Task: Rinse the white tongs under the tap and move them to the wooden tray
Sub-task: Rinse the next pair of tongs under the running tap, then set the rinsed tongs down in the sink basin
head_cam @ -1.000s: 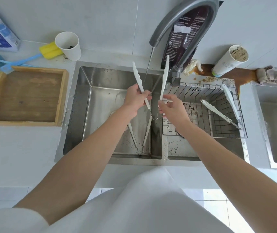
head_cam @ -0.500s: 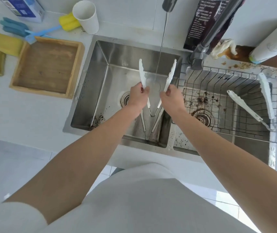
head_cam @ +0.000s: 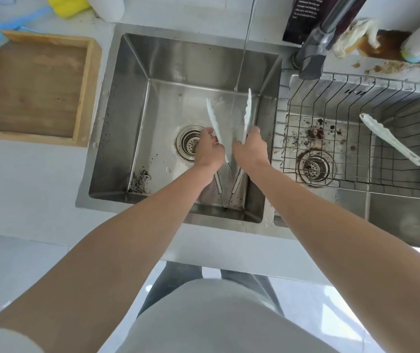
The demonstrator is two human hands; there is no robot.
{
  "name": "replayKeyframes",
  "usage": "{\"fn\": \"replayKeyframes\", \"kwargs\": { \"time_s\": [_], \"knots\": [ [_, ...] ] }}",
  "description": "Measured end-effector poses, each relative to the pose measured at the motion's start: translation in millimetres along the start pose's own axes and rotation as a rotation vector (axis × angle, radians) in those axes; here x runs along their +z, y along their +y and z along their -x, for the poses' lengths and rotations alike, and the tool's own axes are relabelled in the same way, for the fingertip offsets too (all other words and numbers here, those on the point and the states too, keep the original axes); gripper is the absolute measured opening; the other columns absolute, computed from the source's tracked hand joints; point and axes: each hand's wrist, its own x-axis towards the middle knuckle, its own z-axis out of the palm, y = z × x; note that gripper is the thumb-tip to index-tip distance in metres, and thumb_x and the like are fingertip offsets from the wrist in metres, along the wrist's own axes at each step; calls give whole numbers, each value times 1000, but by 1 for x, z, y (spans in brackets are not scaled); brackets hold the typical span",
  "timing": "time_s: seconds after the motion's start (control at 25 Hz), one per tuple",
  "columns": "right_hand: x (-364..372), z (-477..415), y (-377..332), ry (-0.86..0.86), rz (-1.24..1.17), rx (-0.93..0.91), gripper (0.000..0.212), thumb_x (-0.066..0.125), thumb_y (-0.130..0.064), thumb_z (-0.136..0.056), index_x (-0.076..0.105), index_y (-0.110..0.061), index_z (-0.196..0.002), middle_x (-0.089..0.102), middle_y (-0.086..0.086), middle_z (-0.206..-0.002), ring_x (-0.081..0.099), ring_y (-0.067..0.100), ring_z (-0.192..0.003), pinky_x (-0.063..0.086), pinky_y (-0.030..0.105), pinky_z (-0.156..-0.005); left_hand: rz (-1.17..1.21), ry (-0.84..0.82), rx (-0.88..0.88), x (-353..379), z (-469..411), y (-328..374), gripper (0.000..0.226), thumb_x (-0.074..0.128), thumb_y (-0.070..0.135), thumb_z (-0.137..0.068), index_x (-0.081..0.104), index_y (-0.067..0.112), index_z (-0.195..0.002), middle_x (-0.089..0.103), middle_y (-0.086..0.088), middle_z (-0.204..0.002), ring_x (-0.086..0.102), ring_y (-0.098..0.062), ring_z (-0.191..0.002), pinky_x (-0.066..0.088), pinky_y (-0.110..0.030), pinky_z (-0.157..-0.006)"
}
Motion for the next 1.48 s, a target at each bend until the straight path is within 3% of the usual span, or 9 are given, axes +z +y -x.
{"fn": "replayKeyframes", "kwargs": {
  "time_s": [0.28,0.44,0.64,0.88,1.04,1.12,1.16,1.32,1.48],
  "knots": [
    [32,-12,30,14,-70,117,40,47,-13,-93,44,-7,-133,59,13,-108,60,28,-86,41,25,-54,-72,-76,35,1,-21,-33,42,46,-4,-92,58,16,-127,68,3,-118,64,-14,-107,53,-30,-93],
    [39,-17,45,-19,-58,152,38,48,-12,-93,47,-8,-131,60,16,-114,60,28,-92,46,28,-65,-187,-101,26,4,-21,-45,40,43,-8,-89,60,10,-120,66,-3,-111,63,-19,-99,48,-16,-68],
    [43,-19,52,-59,3,213,40,50,-14,-93,49,-3,-132,53,14,-131,57,34,-112,51,36,-89,-332,-125,0,8,-19,-53,39,38,-9,-88,58,1,-120,63,-11,-113,61,-24,-98,54,-30,-80],
    [48,-18,51,-88,106,214,30,51,-14,-94,52,1,-119,50,16,-127,51,26,-90,34,25,-54,-477,-104,-17,5,-11,-45,16,39,-7,-88,50,2,-80,45,-10,-80,45,-25,-78,32,-25,-49],
    [45,-18,50,-107,120,242,14,50,-15,-93,46,-3,-100,50,12,-103,47,17,-68,32,23,-49,-448,-115,-97,1,-12,-40,27,38,-3,-89,56,-7,-108,56,-19,-97,47,-26,-82,39,-35,-57],
    [42,-18,47,-134,126,265,12,49,-15,-92,43,-6,-97,47,7,-88,43,13,-61,32,21,-48,-401,-146,-153,-2,-15,-40,21,37,-1,-89,55,-5,-98,54,-9,-90,57,-27,-90,23,-29,-54],
    [40,-17,45,-149,121,277,11,49,-15,-92,43,-6,-96,45,5,-83,42,13,-59,32,21,-48,-393,-152,-178,-3,-17,-39,16,36,0,-89,52,0,-86,48,-7,-81,45,-21,-71,23,-28,-56],
    [34,-8,41,-128,58,277,8,48,-14,-90,45,-11,-84,42,3,-78,39,16,-59,31,22,-51,-386,-185,-190,-10,-13,-31,23,36,2,-92,55,15,-86,48,-4,-91,46,-21,-87,39,-31,-77],
    [13,17,34,-106,-67,159,47,50,-16,-92,48,-8,-138,60,11,-122,61,28,-105,49,33,-84,-290,-212,-118,-21,6,-16,35,40,11,-95,56,13,-126,59,-6,-105,64,-28,-103,55,-42,-93]
  ]
}}
